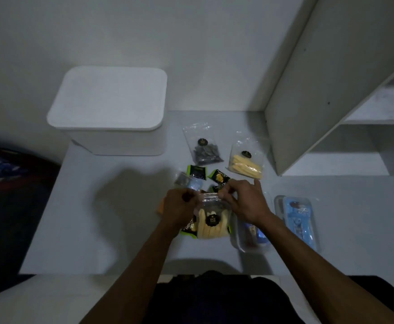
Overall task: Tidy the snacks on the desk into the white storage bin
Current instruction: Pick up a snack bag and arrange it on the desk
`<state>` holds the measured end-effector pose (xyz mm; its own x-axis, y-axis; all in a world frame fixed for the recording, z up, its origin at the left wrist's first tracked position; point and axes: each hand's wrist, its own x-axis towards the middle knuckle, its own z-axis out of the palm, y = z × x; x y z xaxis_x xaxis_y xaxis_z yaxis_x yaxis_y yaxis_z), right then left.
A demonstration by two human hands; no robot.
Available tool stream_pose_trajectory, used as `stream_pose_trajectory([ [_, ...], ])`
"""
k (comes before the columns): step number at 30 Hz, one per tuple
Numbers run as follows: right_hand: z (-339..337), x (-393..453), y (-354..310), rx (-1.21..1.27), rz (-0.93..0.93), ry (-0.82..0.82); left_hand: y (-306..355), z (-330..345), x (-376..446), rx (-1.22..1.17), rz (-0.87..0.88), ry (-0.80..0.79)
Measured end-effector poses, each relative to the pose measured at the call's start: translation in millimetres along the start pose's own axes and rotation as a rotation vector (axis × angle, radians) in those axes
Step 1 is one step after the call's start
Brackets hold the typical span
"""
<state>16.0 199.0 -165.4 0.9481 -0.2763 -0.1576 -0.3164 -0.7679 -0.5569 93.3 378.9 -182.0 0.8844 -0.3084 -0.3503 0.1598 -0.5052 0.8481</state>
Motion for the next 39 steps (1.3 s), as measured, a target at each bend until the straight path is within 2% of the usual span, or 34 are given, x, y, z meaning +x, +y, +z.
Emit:
stream_pose_trajectory([
  [4,-22,4,-31,0.238,-0.089,0.116,30,-30,2,-0.092,0.082,-0.013],
  [8,-46,10,-73,0.255,-0.139,0.125,62,-53,0,-0.143,0.285,-0.041],
  [12,-64,13,-94,0.285,-0.139,0.193,83,-69,-4,-0.203,0.343,-0.056],
  [15,-78,14,-103,0.239,-0.15,0.193,93,-77,-7,-0.147,0.408,-0.034],
  [19,-90,19,-112,0.059,-0.205,0.206,107,-81,-13,-0.075,0.441,0.029],
  [32,-145,11,-90,0.152,-0.25,0.273,167,-42,-21,0.021,0.523,0.127],
  [39,-166,13,-77,0.182,-0.258,0.273,181,-28,-21,-0.013,0.555,0.075],
])
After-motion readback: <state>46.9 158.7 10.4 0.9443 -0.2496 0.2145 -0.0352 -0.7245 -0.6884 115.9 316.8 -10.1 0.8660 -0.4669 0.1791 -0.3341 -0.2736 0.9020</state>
